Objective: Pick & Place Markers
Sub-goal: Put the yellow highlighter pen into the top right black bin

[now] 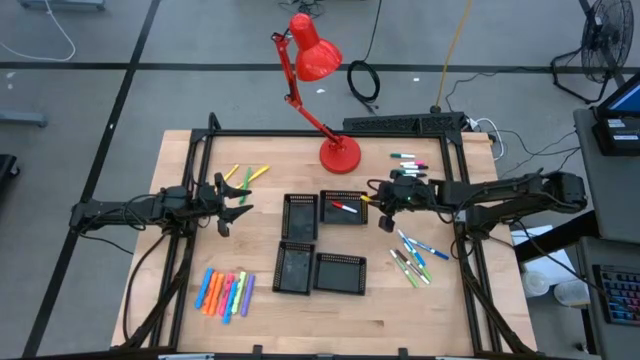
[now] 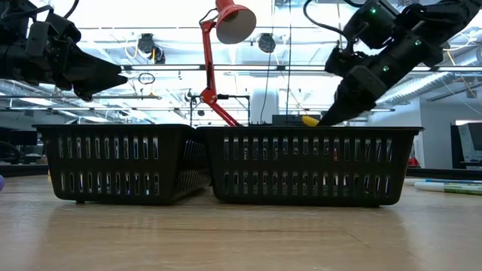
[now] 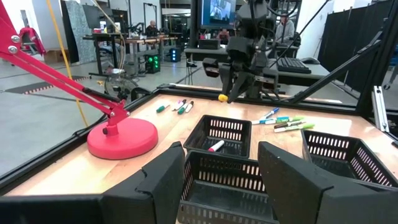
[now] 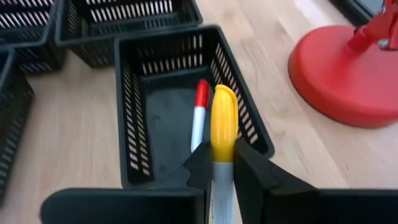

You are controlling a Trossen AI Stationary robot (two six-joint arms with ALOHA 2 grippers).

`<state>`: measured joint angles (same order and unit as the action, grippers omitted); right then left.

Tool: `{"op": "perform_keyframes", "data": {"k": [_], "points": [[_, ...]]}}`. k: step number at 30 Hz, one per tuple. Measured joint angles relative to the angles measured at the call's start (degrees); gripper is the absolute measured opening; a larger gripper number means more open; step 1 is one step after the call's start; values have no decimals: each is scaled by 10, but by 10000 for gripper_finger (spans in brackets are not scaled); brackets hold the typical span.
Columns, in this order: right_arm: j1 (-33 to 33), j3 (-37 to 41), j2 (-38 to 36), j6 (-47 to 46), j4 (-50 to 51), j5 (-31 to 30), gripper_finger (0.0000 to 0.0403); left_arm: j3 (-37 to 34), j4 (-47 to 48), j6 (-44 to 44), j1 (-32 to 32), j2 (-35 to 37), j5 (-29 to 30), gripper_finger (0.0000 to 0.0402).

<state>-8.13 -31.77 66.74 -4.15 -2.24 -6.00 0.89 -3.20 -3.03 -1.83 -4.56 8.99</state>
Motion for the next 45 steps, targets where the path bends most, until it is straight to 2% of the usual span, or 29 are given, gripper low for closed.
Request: {"op": "perform_keyframes", "data": {"k": [18, 23, 27, 32, 45], "points": [[50, 0, 0, 7, -114, -2, 32, 0, 0, 0, 0, 0, 0, 209], [59, 0, 2, 23, -123, -32, 30, 0, 0, 0, 0, 0, 0, 209], [60, -1, 19, 30, -142, -30, 31, 0, 0, 0, 0, 0, 0, 209], [60, -18, 67, 36, -158, -28, 30, 0, 0, 0, 0, 0, 0, 209], [60, -115, 256, 63, -153, -12, 32, 0, 0, 0, 0, 0, 0, 209]]}}
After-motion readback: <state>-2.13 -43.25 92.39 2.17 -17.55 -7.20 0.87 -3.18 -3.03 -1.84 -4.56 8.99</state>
